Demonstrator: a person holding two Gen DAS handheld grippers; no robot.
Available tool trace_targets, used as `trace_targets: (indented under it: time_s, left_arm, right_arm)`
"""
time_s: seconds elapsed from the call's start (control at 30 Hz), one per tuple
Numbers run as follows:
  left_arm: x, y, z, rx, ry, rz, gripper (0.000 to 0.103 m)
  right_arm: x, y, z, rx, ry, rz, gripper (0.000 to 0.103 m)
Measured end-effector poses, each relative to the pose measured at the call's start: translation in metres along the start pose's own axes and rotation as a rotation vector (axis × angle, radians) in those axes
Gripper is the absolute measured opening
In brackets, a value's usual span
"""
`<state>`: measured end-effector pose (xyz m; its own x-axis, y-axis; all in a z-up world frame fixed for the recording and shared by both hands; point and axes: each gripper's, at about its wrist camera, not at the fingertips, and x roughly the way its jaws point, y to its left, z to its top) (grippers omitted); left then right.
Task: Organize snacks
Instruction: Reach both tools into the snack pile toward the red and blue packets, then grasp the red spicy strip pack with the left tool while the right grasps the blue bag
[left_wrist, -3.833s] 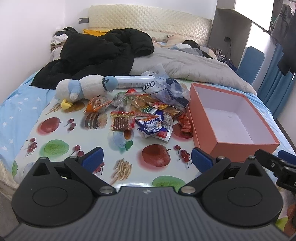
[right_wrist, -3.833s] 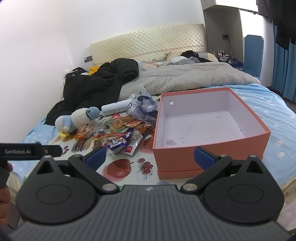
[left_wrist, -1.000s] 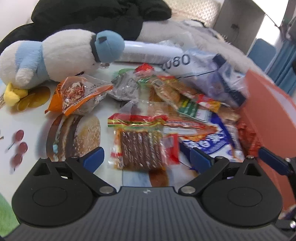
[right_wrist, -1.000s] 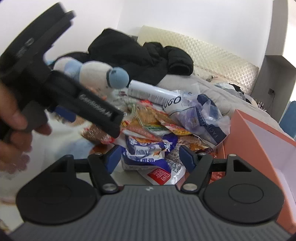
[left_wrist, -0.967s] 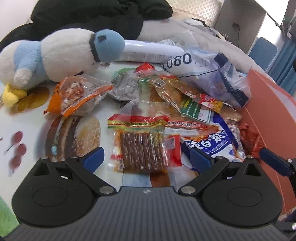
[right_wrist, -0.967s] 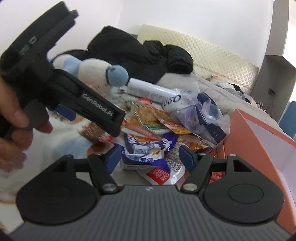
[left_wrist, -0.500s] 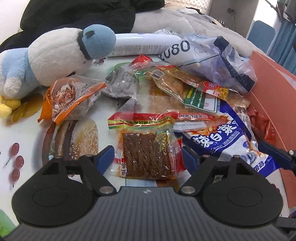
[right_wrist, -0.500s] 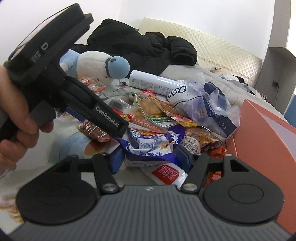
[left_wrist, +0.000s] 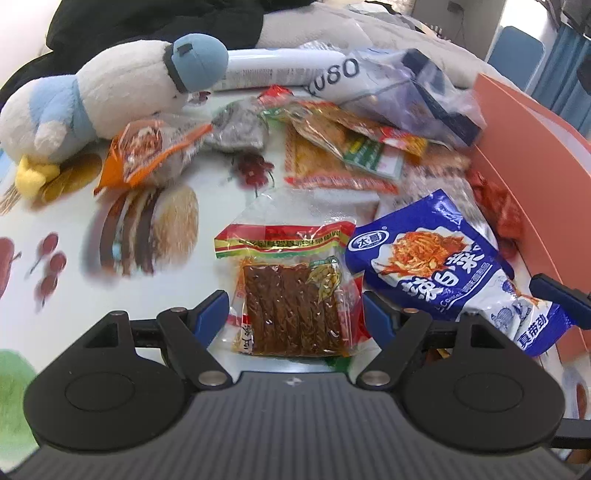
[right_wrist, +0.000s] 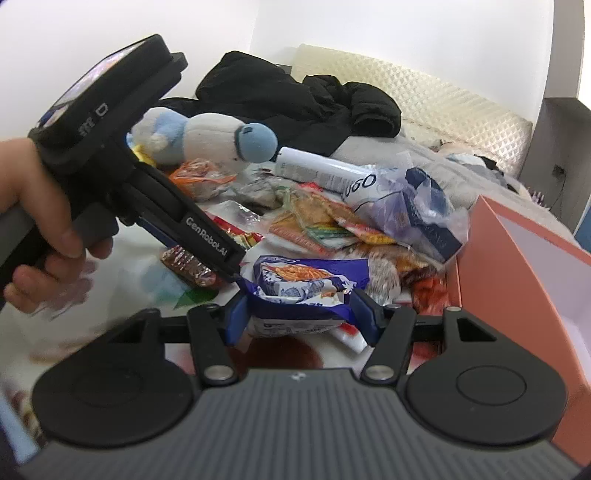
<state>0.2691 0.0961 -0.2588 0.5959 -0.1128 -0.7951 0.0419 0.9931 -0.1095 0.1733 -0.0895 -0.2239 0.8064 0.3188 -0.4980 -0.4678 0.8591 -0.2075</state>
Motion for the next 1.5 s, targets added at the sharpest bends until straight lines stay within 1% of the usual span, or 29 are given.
trace_targets:
  time_s: [0.3,0.5,0.6,0.73,0.77,0.8,0.83,0.87,1.0,1.27,1.33,1.4,1.5]
  left_arm:
    - [-0.030,-0.019,-0.029,-0.025,0.036,-0.017,0.080]
    - [-0.045,-0.037,-0.045,-0.027,0.049,-0.023,0.080]
    - [-0.052,-0.048,-0.054,-0.030,0.052,-0.029,0.080]
    - [-0.060,-0.061,-0.064,-0.033,0.048,-0.036,0.080]
    - [-0.062,-0.063,-0.066,-0.038,0.047,-0.038,0.080]
    - [-0.063,-0.064,-0.068,-0.043,0.048,-0.041,0.080]
    - [-0.064,-0.065,-0.069,-0.051,0.049,-0.045,0.080]
    - [-0.064,-0.065,-0.071,-0.055,0.050,-0.050,0.080]
    - [-0.066,-0.066,-0.079,-0.041,0.045,-0.043,0.080]
    - [-0.073,-0.043,-0.083,-0.090,0.034,-0.024,0.077]
    - [-0.073,-0.039,-0.083,-0.095,0.034,-0.016,0.077]
    - [-0.074,-0.037,-0.083,-0.096,0.035,-0.015,0.077]
    - [-0.071,-0.038,-0.083,-0.081,0.042,-0.006,0.077]
  right_arm:
    - [-0.042,-0.008,-0.021,0.034,0.056,0.063,0.062]
    - [-0.068,-0.020,-0.037,0.074,0.105,0.084,0.062]
    - [-0.079,-0.025,-0.044,0.095,0.132,0.088,0.060]
    - [-0.092,-0.034,-0.051,0.150,0.153,0.100,0.060]
    - [-0.094,-0.036,-0.052,0.172,0.160,0.106,0.064]
    - [-0.095,-0.038,-0.053,0.193,0.172,0.110,0.069]
    - [-0.095,-0.041,-0.053,0.222,0.184,0.112,0.081]
    - [-0.095,-0.044,-0.054,0.247,0.189,0.114,0.089]
    - [-0.098,-0.052,-0.050,0.345,0.181,0.152,0.089]
    - [-0.089,-0.070,-0.034,0.532,0.147,0.121,0.088]
    - [-0.081,-0.070,-0.030,0.555,0.158,0.104,0.087]
    - [-0.070,-0.071,-0.028,0.576,0.187,0.099,0.083]
    - [-0.054,-0.071,-0.027,0.602,0.212,0.094,0.081]
